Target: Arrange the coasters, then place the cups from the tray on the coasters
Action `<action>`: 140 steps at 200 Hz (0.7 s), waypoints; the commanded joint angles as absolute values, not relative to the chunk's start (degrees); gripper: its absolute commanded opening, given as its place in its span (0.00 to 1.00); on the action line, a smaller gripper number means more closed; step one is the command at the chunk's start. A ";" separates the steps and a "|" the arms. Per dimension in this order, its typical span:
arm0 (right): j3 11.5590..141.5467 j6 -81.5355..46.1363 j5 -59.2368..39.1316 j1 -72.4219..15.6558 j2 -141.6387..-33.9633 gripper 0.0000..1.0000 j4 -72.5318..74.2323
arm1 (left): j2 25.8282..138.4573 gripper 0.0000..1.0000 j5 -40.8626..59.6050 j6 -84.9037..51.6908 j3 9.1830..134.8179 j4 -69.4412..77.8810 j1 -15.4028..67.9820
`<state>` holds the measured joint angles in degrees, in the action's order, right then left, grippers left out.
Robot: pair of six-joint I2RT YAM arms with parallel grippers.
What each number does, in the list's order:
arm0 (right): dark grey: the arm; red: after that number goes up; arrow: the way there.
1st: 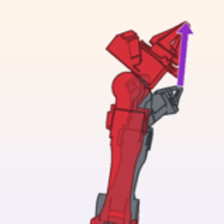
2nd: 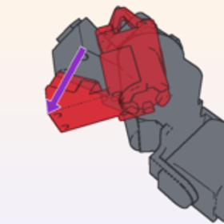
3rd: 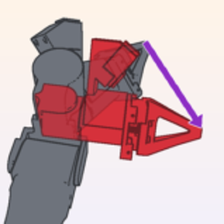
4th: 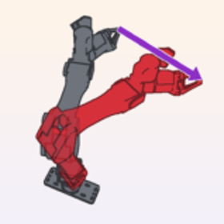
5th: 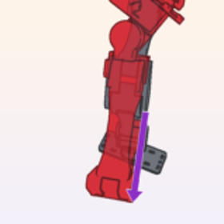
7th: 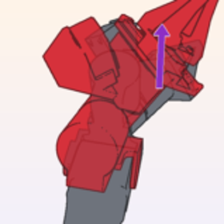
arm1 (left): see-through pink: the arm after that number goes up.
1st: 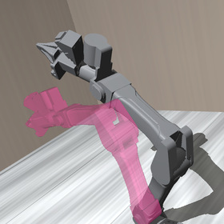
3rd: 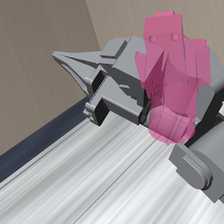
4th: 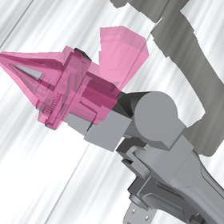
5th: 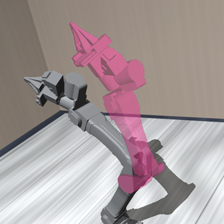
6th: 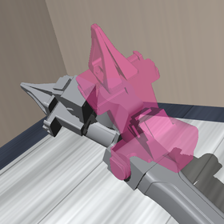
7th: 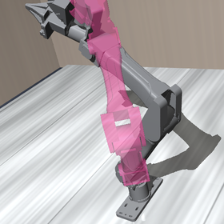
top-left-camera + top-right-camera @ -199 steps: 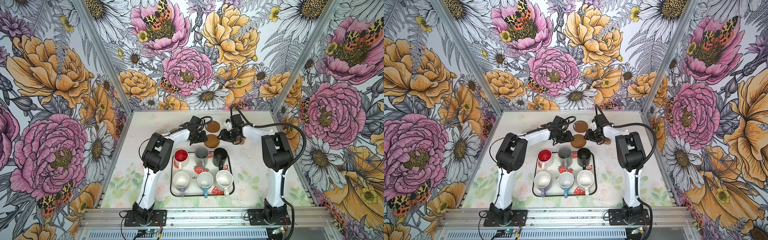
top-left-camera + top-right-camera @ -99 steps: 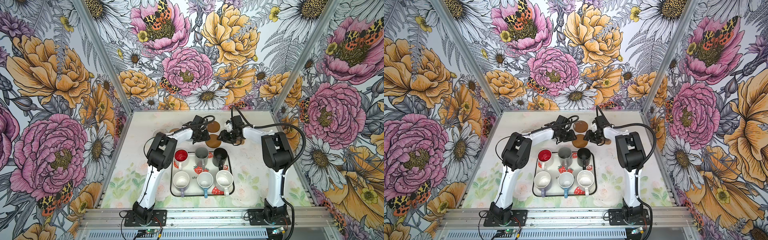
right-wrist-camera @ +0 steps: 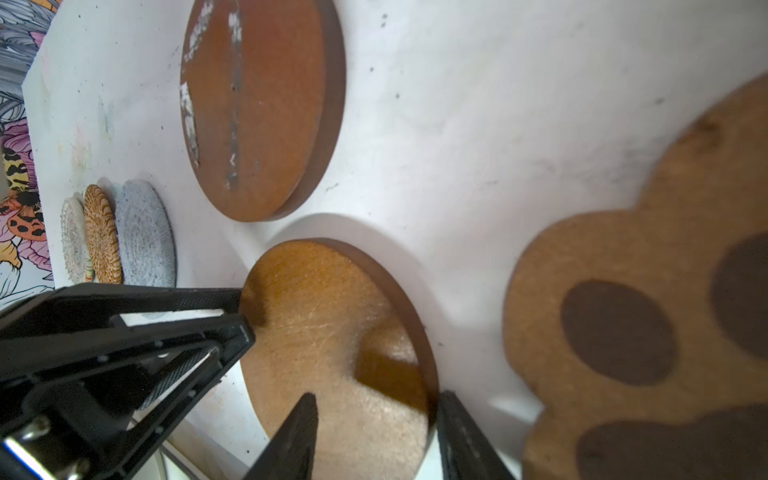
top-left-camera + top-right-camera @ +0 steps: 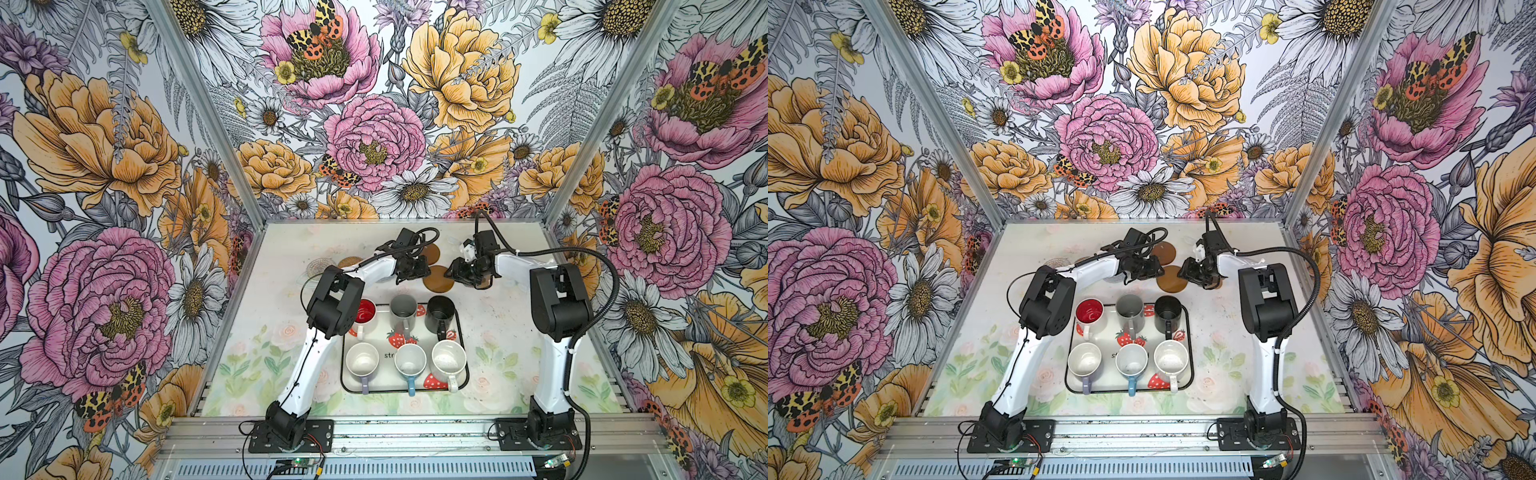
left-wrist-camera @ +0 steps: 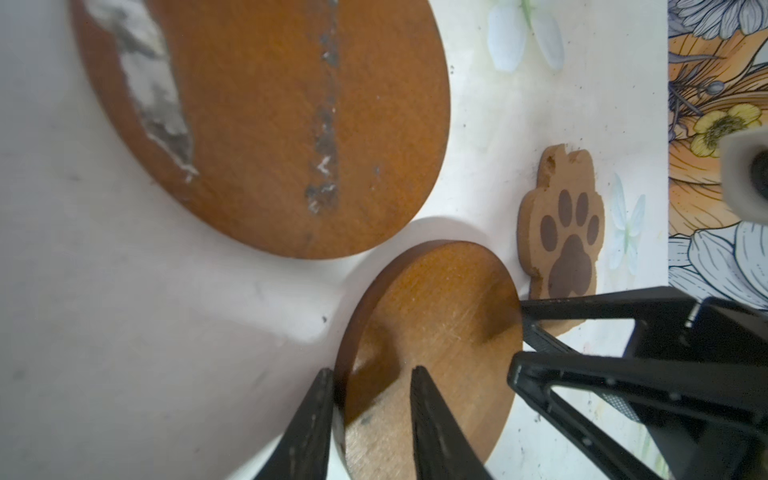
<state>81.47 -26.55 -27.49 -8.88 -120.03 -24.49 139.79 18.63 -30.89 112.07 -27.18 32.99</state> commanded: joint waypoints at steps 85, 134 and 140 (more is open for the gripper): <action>85.81 -28.30 -30.35 -6.07 -122.76 0.48 -24.08 | 148.78 0.31 22.26 -35.75 125.32 -27.16 34.54; 86.42 -28.52 -30.49 -4.59 -123.22 0.48 -24.13 | 151.11 0.31 23.44 -36.65 128.97 -27.16 34.96; 86.40 -28.56 -30.49 -4.44 -123.24 0.48 -24.08 | 151.32 0.31 23.47 -36.65 129.26 -27.24 35.07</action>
